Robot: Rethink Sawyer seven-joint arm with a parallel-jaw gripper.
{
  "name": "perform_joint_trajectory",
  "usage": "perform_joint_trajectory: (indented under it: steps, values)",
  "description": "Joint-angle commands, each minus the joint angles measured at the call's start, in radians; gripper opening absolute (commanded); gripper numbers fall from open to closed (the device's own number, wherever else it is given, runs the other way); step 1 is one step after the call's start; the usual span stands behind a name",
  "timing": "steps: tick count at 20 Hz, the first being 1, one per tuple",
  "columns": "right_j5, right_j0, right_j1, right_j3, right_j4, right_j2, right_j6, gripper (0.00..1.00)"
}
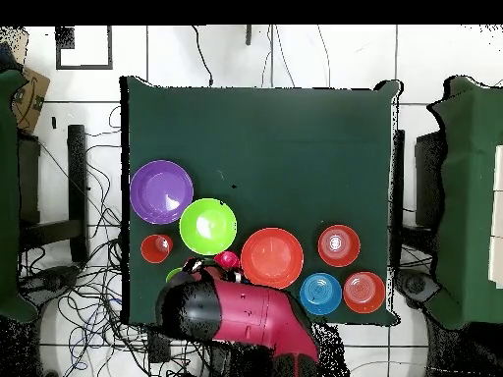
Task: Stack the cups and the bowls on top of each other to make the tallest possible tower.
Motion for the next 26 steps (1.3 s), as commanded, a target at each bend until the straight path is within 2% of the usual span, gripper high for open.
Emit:
perform_joint_trajectory:
  steps: [1,7,15,21,26]
  values:
    - [-0.069,-0.049,0.107,0.002,-0.104,0.112,-0.035,1.00]
    - [-0.036,-0.085,0.141,-0.039,-0.171,0.156,-0.099,1.00]
    - [-0.024,-0.212,0.176,-0.066,-0.278,0.251,-0.190,1.00]
    - [-0.023,-0.310,0.231,-0.106,-0.371,0.323,-0.214,1.00]
    - [-0.018,-0.338,0.268,-0.151,-0.457,0.352,-0.210,1.00]
